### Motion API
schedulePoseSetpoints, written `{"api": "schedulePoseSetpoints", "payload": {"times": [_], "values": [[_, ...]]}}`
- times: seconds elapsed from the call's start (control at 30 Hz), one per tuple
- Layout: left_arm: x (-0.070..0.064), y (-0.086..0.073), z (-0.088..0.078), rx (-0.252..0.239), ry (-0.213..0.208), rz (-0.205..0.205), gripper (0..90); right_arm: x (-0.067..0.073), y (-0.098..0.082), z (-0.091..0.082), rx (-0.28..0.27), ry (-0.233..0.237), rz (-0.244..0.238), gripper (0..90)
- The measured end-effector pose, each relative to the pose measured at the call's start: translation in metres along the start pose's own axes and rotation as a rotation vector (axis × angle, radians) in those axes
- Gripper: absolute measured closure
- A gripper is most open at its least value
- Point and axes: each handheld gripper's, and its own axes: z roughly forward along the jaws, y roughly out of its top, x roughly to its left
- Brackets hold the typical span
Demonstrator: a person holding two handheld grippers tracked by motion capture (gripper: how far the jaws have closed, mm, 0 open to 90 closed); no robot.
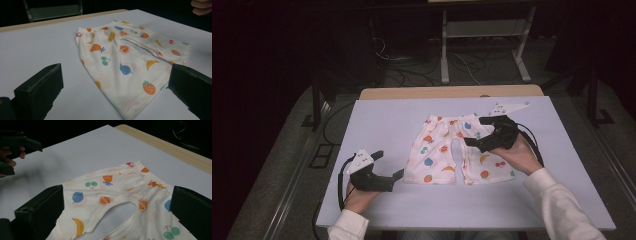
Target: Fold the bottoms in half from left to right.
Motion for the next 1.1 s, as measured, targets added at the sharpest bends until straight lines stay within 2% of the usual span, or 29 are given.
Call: {"api": "schedulePoseSetpoints", "payload": {"times": [1.1], "values": [[0.000,0.000,0.000,-0.003,-0.001,-0.002,0.0,-0.007,0.043,0.038,0.030,0.019,-0.029,0.0]]}}
